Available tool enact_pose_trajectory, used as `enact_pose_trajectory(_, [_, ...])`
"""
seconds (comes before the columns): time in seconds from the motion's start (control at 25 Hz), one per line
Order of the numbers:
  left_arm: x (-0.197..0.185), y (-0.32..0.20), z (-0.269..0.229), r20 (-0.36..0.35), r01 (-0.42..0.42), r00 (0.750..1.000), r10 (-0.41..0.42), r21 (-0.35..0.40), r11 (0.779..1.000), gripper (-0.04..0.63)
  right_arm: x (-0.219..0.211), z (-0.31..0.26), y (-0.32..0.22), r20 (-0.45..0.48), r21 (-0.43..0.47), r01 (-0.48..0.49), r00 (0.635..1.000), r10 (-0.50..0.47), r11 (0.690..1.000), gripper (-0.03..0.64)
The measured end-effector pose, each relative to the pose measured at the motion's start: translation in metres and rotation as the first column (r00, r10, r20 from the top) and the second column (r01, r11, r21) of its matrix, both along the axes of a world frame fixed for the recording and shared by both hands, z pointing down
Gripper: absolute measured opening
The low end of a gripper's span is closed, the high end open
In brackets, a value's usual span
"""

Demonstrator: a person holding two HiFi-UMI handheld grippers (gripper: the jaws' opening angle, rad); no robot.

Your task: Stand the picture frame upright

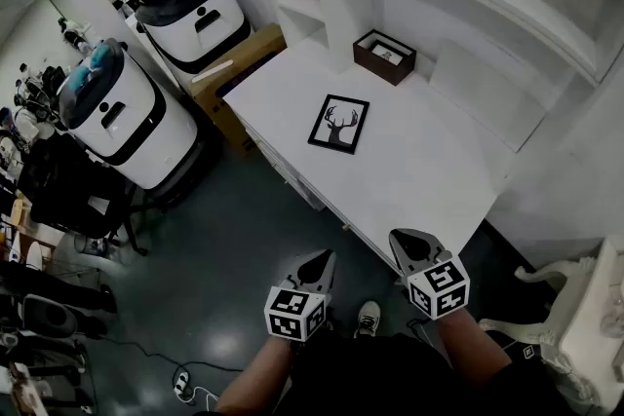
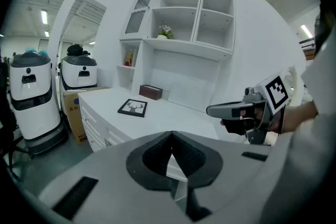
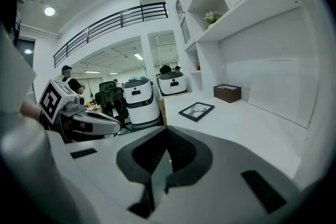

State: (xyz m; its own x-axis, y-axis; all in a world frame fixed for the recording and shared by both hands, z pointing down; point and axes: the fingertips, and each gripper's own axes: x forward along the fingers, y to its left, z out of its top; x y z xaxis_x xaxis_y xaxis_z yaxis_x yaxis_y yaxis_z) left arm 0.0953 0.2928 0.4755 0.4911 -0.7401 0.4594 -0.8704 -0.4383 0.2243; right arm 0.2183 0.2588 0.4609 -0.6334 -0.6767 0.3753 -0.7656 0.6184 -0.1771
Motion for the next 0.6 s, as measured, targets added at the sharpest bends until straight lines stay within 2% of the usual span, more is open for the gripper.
enact_pose_trajectory(0.6, [-0.0008,-0.002,-0.0018,0.0,-0.001,1.0,0.001,-0.002,1.0,0.006,-0.0054,-0.0003,0.0002,0.008,0.002,0.008,1.0,-0.008,1.0,0.003])
